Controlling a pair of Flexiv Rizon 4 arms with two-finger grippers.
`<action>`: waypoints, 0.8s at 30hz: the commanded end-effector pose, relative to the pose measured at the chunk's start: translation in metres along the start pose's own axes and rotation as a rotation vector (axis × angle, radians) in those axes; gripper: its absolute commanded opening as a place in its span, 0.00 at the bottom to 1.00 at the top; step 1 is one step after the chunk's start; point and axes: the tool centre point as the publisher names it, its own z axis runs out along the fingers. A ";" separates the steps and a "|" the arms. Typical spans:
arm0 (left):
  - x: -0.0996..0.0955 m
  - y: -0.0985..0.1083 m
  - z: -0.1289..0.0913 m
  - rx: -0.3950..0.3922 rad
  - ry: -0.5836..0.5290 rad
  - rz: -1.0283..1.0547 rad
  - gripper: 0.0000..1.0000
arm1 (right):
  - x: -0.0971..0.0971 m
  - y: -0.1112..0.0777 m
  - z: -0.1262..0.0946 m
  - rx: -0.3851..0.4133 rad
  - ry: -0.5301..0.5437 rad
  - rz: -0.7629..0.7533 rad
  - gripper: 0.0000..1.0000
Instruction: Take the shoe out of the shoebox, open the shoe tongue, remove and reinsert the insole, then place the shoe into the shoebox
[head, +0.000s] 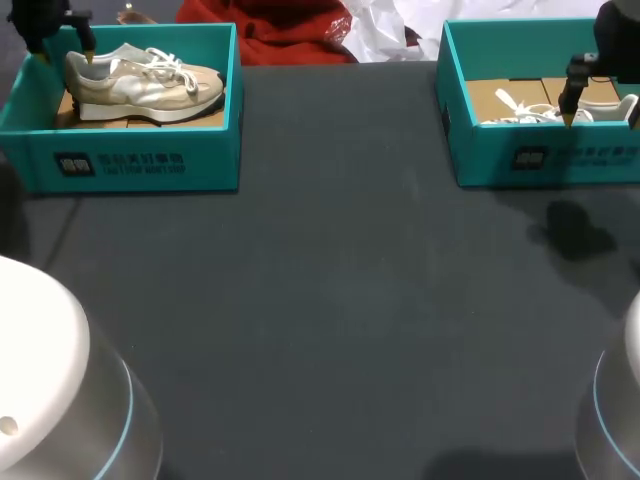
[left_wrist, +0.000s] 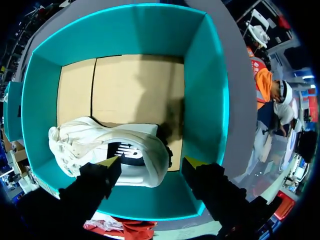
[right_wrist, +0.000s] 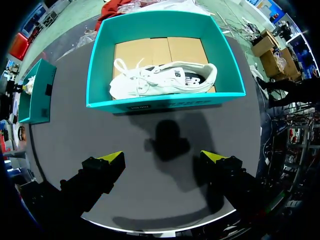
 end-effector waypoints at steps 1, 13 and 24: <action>0.000 0.010 0.012 0.022 0.006 0.004 0.75 | 0.000 -0.001 0.000 -0.002 0.000 0.000 1.00; 0.006 0.012 0.025 0.041 0.035 0.002 0.83 | 0.000 -0.001 0.000 -0.002 0.000 0.000 1.00; 0.005 0.011 0.041 0.071 0.059 -0.012 0.91 | 0.000 -0.001 0.000 -0.002 0.000 0.000 1.00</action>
